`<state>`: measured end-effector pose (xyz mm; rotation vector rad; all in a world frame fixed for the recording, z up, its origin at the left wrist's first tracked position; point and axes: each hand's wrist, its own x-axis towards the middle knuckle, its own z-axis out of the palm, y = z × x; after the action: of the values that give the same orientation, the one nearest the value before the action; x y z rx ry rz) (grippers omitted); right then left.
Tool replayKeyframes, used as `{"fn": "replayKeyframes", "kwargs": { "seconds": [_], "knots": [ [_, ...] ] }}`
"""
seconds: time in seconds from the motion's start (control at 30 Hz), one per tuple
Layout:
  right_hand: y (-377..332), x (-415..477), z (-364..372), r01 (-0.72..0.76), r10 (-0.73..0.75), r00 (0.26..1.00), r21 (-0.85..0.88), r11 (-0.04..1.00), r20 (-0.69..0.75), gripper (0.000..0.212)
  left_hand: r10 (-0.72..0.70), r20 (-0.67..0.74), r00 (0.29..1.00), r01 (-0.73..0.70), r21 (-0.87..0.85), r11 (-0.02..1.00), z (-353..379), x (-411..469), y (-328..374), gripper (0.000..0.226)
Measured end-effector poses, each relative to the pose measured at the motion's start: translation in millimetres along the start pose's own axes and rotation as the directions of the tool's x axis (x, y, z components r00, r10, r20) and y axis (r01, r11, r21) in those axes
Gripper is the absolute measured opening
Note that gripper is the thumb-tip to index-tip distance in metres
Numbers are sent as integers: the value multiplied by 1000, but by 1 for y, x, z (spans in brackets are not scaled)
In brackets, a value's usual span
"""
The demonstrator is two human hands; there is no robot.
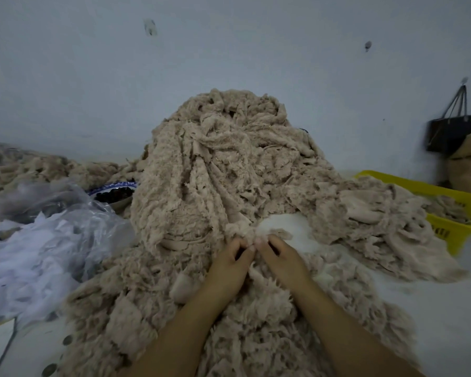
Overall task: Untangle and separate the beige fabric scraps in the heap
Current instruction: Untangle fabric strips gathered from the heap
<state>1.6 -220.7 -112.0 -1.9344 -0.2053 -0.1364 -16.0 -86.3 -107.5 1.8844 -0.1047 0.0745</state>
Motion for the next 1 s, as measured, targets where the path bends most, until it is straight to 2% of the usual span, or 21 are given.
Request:
{"fn": "replayKeyframes", "kwargs": {
  "seconds": [0.13,0.2,0.23,0.37,0.43,0.47,0.53,0.6,0.67,0.73,0.8,0.87,0.93,1.0],
  "knots": [
    [-4,-4,-3,53,-50,998,89,995,-29,31,-38,5,999,38,-64,997,-2,-4,-4,26],
    [-8,-5,-5,48,-37,997,198,979,-63,30,-46,30,998,50,-136,989,-4,-5,-3,25],
    [-10,-5,-7,35,-15,997,284,958,-71,29,-39,60,997,46,-124,991,-5,-6,-2,24],
    [-9,1,-17,-31,87,993,512,859,-85,26,56,221,974,-90,144,986,0,-10,-1,11],
    [-7,5,-22,-67,191,975,675,735,-112,20,62,164,984,-86,140,986,1,-11,-1,30],
    [-4,8,-24,-72,231,966,740,669,-114,15,45,117,992,-54,76,996,-1,-11,-2,31],
    [-3,11,-25,-73,273,956,817,572,-106,24,-32,61,998,41,-150,988,-8,-11,-1,27],
    [-3,10,-23,-79,269,960,838,541,-83,32,-134,135,982,182,-461,869,-14,-12,2,21],
    [-6,7,-19,-89,190,982,811,578,-27,26,-163,192,968,251,-692,677,-17,-12,4,27],
    [-9,3,-16,-116,114,992,685,719,48,40,-161,203,966,259,-789,558,-18,-11,7,37],
    [-9,-3,-12,-85,40,993,433,898,112,60,-177,198,964,262,-811,522,-20,-10,8,41],
    [-11,-10,-6,-18,-18,985,202,979,174,63,-211,193,958,277,-813,512,-21,-10,9,42],
    [-12,-12,-1,21,-29,980,41,999,198,56,-244,164,956,273,-801,532,-22,-9,7,43],
    [-10,-11,1,75,-63,988,-75,994,144,30,-279,124,952,265,-791,552,-23,-7,5,45]
  ]
}}
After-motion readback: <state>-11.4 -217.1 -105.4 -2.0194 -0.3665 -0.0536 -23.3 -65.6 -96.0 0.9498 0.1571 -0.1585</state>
